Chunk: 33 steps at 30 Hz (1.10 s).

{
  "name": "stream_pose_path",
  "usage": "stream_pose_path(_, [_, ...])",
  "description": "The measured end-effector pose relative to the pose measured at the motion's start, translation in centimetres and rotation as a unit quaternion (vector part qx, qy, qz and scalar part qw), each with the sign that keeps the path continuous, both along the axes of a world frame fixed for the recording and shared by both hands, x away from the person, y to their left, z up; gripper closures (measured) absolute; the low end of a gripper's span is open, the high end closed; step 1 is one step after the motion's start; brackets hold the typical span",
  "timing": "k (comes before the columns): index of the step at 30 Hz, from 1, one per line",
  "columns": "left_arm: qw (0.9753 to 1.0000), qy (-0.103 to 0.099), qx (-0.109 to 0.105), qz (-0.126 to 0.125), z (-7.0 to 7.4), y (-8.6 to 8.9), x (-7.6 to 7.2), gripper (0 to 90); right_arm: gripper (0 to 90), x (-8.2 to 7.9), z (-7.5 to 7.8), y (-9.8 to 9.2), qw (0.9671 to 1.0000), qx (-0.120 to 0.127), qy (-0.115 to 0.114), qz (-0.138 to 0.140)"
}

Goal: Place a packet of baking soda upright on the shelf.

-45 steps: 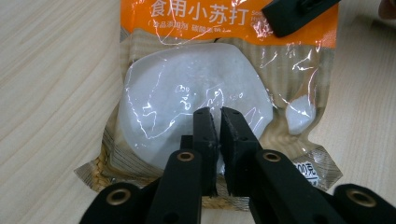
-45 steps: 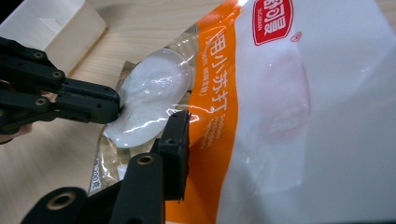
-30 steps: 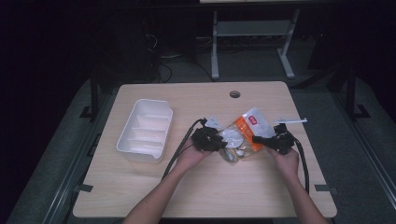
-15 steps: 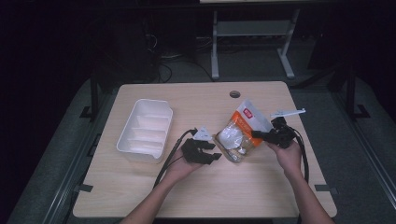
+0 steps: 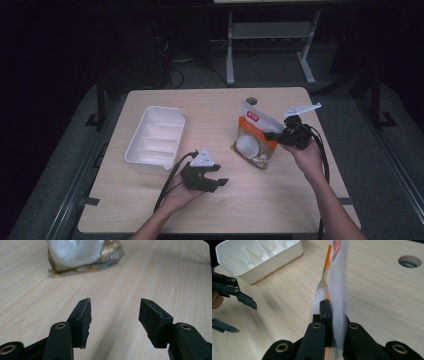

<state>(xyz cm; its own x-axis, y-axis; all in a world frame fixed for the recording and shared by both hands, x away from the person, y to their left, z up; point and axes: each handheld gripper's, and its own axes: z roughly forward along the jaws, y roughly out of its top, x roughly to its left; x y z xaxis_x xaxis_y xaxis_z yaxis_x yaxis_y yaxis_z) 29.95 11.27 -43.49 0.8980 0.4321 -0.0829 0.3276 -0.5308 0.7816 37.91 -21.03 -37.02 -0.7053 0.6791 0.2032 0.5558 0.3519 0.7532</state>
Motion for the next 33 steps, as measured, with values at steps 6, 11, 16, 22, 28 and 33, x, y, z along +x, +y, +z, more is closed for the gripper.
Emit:
stream_pose_path(6, [1.0,-0.003,-0.004,-0.001,0.3,1.6,-1.4,41.0,90.0,0.3,1.9,1.1,0.999,-0.034,-0.024,0.014])
stream_pose_path(11, [1.0,-0.008,-0.004,-0.003,0.5,2.4,-2.2,39.1,89.9,0.8,3.1,1.4,0.9985,-0.04,-0.033,0.017])
stream_pose_path(16, [0.9998,-0.01,-0.009,-0.013,0.4,3.3,-2.9,34.5,89.9,1.4,4.2,1.9,0.9982,-0.038,-0.039,0.025])
stream_pose_path(22, [0.9997,-0.013,-0.014,-0.016,0.4,3.6,-3.2,31.1,89.9,2.1,5.0,3.1,0.9974,-0.042,-0.04,0.042])
stream_pose_path(28, [0.9998,-0.012,-0.013,-0.013,0.1,4.1,-3.1,27.9,89.9,3.4,5.9,5.1,0.9967,-0.026,-0.041,0.065])
stream_pose_path(33, [0.9997,-0.012,-0.015,-0.011,0.1,4.3,-3.1,27.1,89.8,4.3,6.5,6.9,0.9955,-0.021,-0.045,0.081])
